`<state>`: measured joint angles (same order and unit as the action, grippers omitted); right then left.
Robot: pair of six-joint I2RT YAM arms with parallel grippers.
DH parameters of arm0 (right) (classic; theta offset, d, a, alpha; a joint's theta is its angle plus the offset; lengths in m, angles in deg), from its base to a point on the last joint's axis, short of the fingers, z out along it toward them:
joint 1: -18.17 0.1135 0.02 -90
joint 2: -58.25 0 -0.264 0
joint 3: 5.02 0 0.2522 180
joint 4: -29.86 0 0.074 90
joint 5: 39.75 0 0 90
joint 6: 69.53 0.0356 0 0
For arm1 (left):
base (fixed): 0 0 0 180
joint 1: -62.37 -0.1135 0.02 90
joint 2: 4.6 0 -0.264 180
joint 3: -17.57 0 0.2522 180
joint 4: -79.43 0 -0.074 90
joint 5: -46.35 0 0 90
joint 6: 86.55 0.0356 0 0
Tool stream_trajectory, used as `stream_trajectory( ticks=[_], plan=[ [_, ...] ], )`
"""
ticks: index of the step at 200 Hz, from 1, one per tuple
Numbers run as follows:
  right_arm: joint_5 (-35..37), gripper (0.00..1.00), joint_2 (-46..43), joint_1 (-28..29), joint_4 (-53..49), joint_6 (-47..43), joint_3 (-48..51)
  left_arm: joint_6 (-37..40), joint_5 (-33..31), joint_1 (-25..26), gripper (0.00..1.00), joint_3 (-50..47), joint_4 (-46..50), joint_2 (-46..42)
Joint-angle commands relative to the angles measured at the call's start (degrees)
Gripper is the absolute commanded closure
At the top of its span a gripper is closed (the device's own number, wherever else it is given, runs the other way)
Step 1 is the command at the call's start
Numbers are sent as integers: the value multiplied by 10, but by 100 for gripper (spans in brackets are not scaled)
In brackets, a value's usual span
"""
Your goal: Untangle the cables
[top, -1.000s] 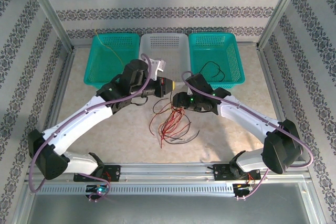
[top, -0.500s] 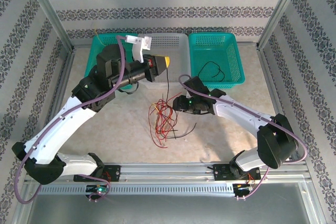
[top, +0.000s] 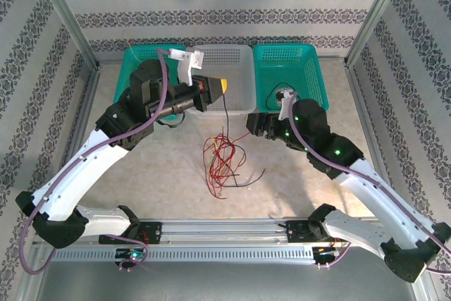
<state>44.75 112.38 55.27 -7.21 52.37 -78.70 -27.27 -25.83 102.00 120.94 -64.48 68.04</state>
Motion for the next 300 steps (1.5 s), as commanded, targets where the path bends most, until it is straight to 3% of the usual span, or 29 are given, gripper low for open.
stream_trajectory(
  ticks=[1, 95, 151, 197, 222, 254, 273, 284, 294, 300],
  plan=[
    [-25, 28, 32, 22, 39, -51, -34, -14, 25, -7, 100, 6, -18, 7],
    [-15, 48, 131, 80, 33, -103, -123, -31, 48, -21, 100, -4, -25, 1],
    [-23, 29, 109, 88, 72, -109, -94, -48, 61, -39, 100, -8, -38, -3],
    [-9, 29, 132, 90, 62, -98, -81, -51, 74, -50, 100, -3, -44, -19],
    [-12, 37, 149, 90, 59, -95, -90, -56, 82, -54, 100, -4, -51, -27],
    [-6, 82, 154, 91, 56, -91, -102, -57, 80, -67, 100, -10, -46, -33],
    [-4, 100, 149, 93, 48, -95, -117, -68, 79, -79, 100, -25, -51, -38],
    [0, 100, 145, 94, 38, -101, -130, -73, 77, -83, 100, -39, -59, -41],
    [7, 100, 141, 95, 29, -107, -145, -73, 69, -86, 86, -52, -62, -45],
    [14, 100, 137, 95, 23, -110, -154, -70, 61, -86, 70, -60, -58, -47]
  ],
)
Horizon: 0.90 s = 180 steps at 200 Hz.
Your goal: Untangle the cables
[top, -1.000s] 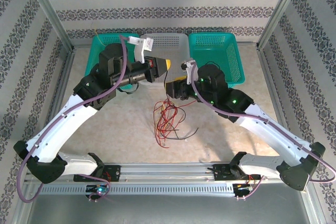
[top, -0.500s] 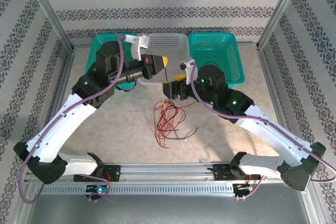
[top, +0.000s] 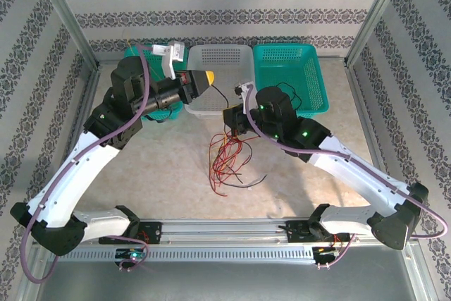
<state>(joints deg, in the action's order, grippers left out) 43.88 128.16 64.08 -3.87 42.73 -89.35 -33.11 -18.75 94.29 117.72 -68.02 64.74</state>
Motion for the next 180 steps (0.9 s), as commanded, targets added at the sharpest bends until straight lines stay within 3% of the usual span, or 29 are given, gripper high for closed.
stream_trajectory(
  ticks=[1, 10, 16, 34, 62, 106, 139, 180],
  plan=[
    [23, 100, -21, 7, -12, -14, -49, -11, -11, -9, 67, -29, -22, -14],
    [33, 100, -26, 8, -21, -20, -65, -7, -27, -9, 43, -41, -16, -16],
    [39, 100, -28, 8, -28, -24, -75, -4, -36, -9, 34, -54, -16, -19],
    [83, 100, -29, 7, -59, -42, -120, 8, -62, -9, 25, -97, -18, -26],
    [147, 100, -6, -9, -131, -65, -219, 5, -75, -8, 25, -172, -45, -34],
    [117, 100, 17, -22, -151, -57, -318, -86, -48, 5, 31, -335, -190, 8],
    [113, 100, 42, -24, -175, -62, -395, -108, -47, 30, 36, -347, -219, 92],
    [190, 100, 95, -70, -272, -71, -516, -97, -49, 44, 40, -331, -212, 141]
  ],
)
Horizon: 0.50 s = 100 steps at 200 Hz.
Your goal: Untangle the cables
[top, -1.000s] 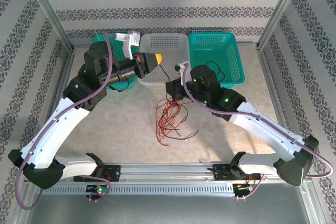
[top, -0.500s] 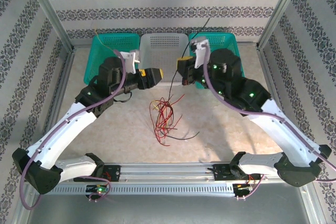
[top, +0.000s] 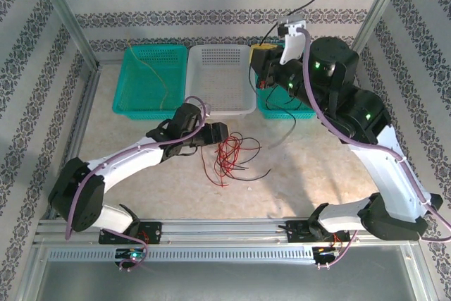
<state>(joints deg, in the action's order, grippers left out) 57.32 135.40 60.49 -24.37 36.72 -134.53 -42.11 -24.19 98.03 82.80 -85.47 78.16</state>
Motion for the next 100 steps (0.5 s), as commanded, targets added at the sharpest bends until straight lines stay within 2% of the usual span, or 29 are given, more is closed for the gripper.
stream_trajectory(
  ticks=[1, 24, 60, 100],
  plan=[
    [56, 100, 24, -37, -69, -10, -67, -7, 6, 6, 40, 19, -37, 6],
    [46, 100, 60, -119, -114, 6, -122, 12, 0, 7, 41, 16, -14, -4],
    [-28, 100, 158, -268, -149, 42, -208, 47, -29, 8, 42, 6, 45, -32],
    [-73, 100, 301, -353, -186, 64, -333, 72, -74, 11, 43, -11, 99, -70]
  ],
)
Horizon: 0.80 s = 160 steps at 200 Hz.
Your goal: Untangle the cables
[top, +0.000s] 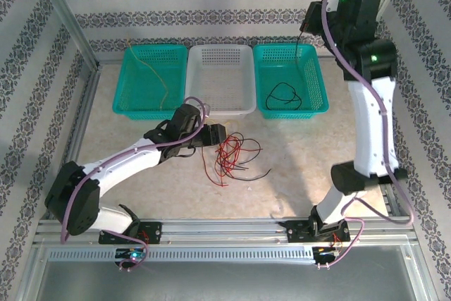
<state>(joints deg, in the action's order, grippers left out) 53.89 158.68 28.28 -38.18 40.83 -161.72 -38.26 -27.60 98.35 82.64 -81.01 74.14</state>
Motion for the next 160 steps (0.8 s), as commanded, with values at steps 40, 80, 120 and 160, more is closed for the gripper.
stream_trajectory(
  ticks=[40, 80, 120, 160],
  plan=[
    [-55, 100, 162, -74, -82, 22, -96, 57, -61, 8, 43, -3, 94, -53],
    [-69, 100, 190, -81, -80, 4, -20, 54, -57, 8, 43, 3, 87, -41],
    [-65, 56, 218, -78, -123, -11, 21, 56, -51, 8, 43, 11, 87, -31],
    [-49, 49, 162, -64, -97, -17, 117, 77, -71, 8, 40, 18, 127, -31]
  ],
)
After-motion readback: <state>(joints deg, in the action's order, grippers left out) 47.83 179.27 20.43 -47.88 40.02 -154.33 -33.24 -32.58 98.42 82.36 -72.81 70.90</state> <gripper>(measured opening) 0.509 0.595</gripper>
